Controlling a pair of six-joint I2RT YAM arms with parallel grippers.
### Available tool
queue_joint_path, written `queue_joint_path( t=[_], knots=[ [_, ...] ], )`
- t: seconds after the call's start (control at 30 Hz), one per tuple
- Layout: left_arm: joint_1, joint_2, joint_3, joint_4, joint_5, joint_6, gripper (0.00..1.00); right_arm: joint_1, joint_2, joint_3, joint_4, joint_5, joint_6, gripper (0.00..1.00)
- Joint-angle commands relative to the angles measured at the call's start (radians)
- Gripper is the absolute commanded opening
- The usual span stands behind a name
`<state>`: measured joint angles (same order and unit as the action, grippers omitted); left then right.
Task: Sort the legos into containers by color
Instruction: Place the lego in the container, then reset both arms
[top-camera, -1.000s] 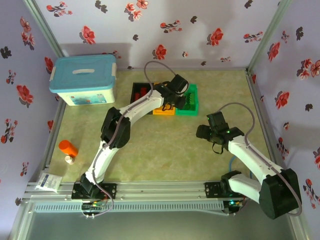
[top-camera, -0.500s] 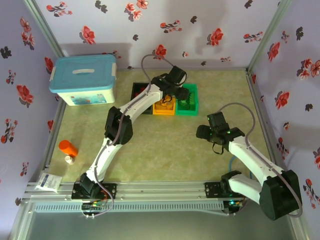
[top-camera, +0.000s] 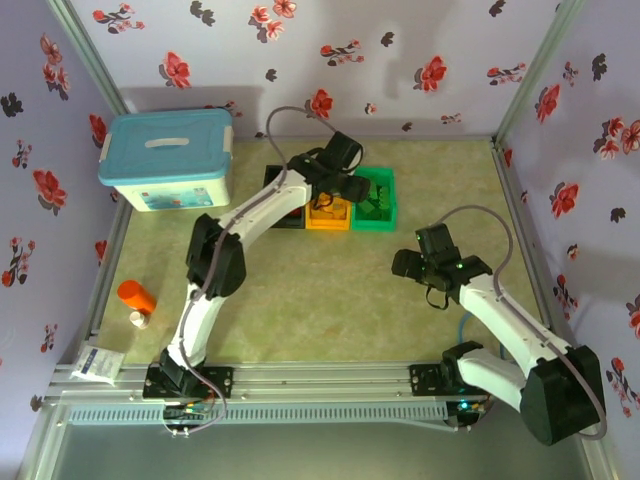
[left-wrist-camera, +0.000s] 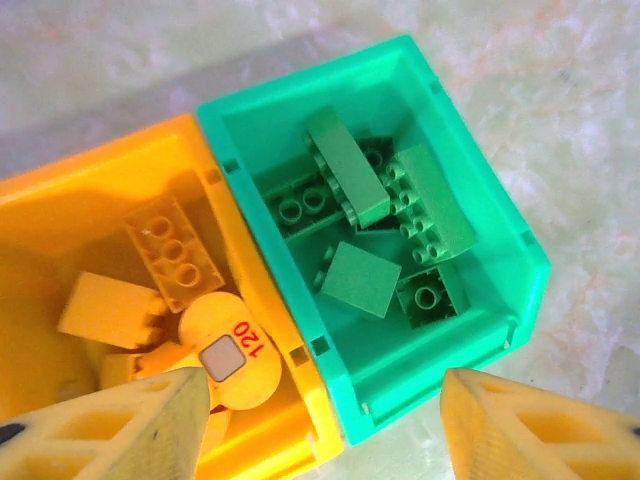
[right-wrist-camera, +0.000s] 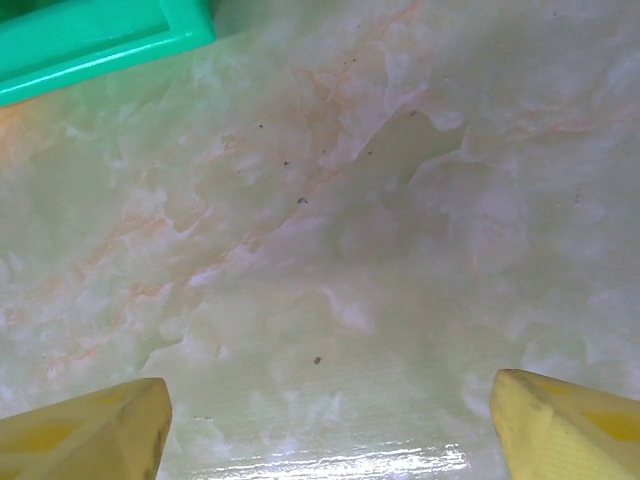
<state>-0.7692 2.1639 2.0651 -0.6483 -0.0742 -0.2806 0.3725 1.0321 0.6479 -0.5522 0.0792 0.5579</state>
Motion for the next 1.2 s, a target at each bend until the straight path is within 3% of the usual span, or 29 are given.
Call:
queue_joint_path(
  t=[0.0, 0.3, 0.43, 0.47, 0.67, 0.8, 0.93, 1.0, 1.03, 1.17],
  knots=[
    [0.001, -0.165, -0.144, 0.133, -0.065, 0.024, 0.63, -0.007, -0.019, 0.051, -0.034, 0.042, -0.030, 0.86],
    [0.033, -0.569, -0.661, 0.365, -0.277, -0.004, 0.69, -0.006, -0.181, 0.059, 0.026, 0.136, -0.145, 0.87],
    [0.061, -0.781, -0.927, 0.467, -0.407, -0.039, 0.78, -0.004, -0.341, -0.057, 0.157, 0.208, -0.195, 0.90],
    [0.070, -0.830, -0.987, 0.480, -0.444, -0.041, 0.80, -0.006, -0.390, -0.099, 0.204, 0.227, -0.211, 0.99],
    [0.106, -1.040, -1.246, 0.498, -0.695, 0.004, 0.81, -0.006, -0.623, -0.269, 0.364, 0.337, -0.263, 0.99],
    [0.110, -1.149, -1.381, 0.535, -0.863, 0.071, 0.82, -0.004, -0.642, -0.304, 0.345, 0.436, -0.280, 0.99],
    [0.114, -1.229, -1.534, 0.698, -0.995, 0.171, 0.83, -0.007, -0.624, -0.335, 0.358, 0.517, -0.277, 0.99],
    [0.115, -1.256, -1.598, 0.775, -1.037, 0.211, 0.84, -0.007, -0.615, -0.335, 0.362, 0.542, -0.276, 0.99],
    [0.116, -1.270, -1.622, 0.789, -1.056, 0.219, 0.91, -0.007, -0.614, -0.333, 0.362, 0.554, -0.280, 0.99],
    [0.117, -1.305, -1.682, 0.771, -1.107, 0.209, 0.93, -0.007, -0.619, -0.341, 0.376, 0.604, -0.320, 0.99]
  ],
)
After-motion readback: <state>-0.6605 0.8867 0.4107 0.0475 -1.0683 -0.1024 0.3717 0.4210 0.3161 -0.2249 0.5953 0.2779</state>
